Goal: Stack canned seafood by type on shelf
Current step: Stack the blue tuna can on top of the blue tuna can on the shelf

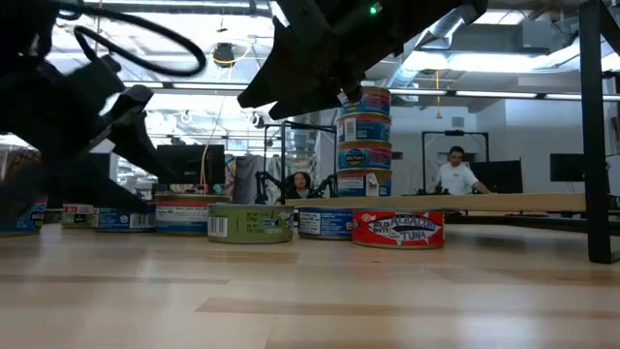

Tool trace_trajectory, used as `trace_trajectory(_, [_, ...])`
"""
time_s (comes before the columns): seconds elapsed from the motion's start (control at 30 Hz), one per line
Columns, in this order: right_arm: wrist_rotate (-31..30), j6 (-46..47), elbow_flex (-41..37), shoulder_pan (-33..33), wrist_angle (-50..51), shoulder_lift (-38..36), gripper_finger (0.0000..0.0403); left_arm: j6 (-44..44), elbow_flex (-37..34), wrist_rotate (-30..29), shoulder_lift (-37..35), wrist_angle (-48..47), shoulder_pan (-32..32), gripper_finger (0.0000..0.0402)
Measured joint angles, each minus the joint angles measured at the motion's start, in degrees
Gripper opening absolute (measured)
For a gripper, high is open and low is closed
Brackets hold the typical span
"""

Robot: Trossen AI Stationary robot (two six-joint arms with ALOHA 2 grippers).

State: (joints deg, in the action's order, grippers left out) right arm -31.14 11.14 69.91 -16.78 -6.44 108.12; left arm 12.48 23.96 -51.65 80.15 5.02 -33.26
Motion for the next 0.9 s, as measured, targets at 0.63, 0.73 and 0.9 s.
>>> trace_trajectory(0.63, [0.00,0.44,0.04,-0.11,0.40,0.00,0.0327,2.20,3.48,1.11,8.36,0.53,1.93,0.0011])
trace_trajectory(0.73, [0.01,0.45,0.04,-0.11,0.42,0.00,0.0327,0.13,3.47,2.64,8.36,0.37,2.56,0.0006])
trace_trajectory(0.9, [0.02,0.46,0.04,-0.13,0.53,0.00,0.0327,-2.47,3.44,6.47,8.36,0.16,2.80,0.0001])
